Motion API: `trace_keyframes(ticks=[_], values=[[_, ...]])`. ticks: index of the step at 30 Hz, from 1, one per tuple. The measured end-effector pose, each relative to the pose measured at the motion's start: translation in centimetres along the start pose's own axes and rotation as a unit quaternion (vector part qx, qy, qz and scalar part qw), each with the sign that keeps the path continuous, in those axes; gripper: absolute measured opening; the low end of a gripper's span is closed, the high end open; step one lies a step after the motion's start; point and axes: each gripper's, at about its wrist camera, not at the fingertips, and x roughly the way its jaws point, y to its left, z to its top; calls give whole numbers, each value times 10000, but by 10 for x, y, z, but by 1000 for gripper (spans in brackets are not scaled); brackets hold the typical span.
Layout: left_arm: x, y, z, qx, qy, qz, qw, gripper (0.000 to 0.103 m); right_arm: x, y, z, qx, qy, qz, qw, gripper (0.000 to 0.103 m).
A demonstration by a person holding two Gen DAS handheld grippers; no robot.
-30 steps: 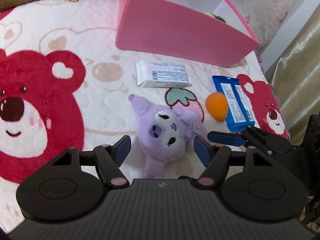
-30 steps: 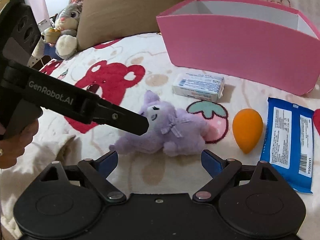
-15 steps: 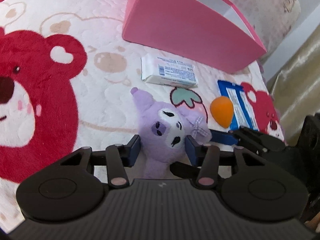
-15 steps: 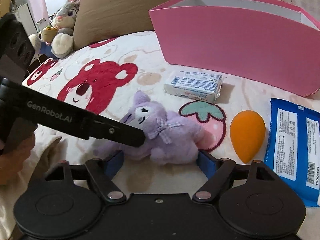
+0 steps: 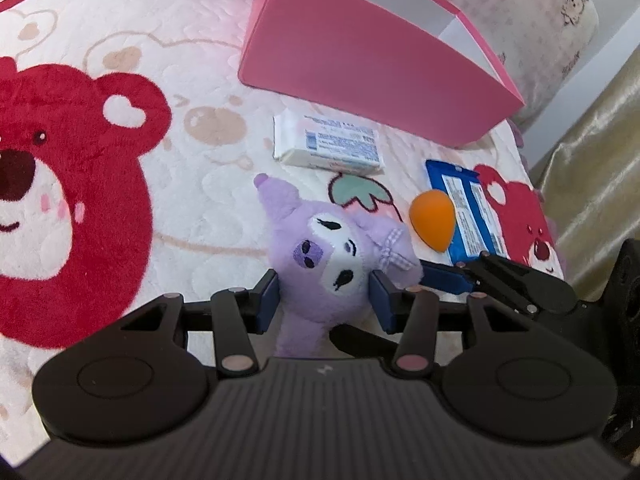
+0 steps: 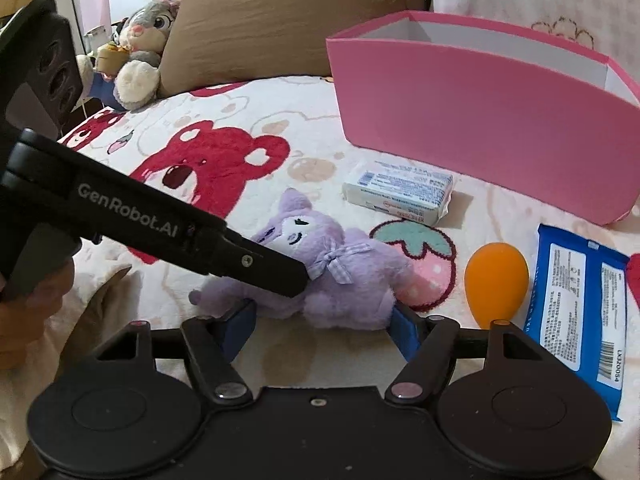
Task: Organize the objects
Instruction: 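Close the left tool on the purple plush and lift it, then carry the purple plush with the left tool into the pink box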
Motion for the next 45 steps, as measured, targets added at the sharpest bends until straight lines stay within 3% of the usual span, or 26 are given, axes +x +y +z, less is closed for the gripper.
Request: trace_keyframes(ticks=[3,18,33,39,45], values=[[-9,-6,1,102,1,-82,9999,47,-10,3,2,115,-1,92,9999,84],[-45,-40,1,659,57,-36,9978,47,-48,22,10,24,-74,14,10000,87],[-93,-84,10,1227,-78,-206,9922,47,-106,43,36,-48,-294,-506,9983,87],[-115,-93,28,996,-19,-405,9942,47,-125,47,59,-101,-479,-624,9969,87],[-133,-112,51,1226,-29,-207,9922,47,-138,39,80,41,-612,-540,9967,84]])
